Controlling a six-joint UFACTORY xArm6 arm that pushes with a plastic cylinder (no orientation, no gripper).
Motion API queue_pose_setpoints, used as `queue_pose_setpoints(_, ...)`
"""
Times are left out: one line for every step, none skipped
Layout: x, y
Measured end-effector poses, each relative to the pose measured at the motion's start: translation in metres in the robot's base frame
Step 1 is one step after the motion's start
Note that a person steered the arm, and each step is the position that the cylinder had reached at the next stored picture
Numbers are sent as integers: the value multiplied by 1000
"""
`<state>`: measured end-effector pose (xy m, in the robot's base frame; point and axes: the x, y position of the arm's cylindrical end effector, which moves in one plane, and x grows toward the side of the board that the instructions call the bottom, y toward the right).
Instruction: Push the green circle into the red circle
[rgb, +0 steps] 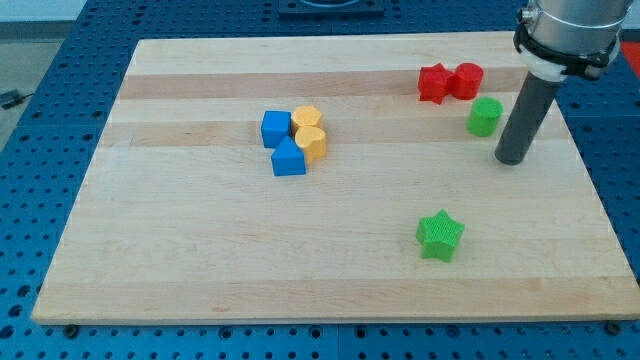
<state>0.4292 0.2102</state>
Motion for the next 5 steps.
queue_pose_setpoints(-29,-6)
queue_pose_setpoints(-48,-7)
queue_pose_setpoints(-65,-7)
queue_pose_setpoints(-62,-6)
queue_pose_setpoints(-18,27)
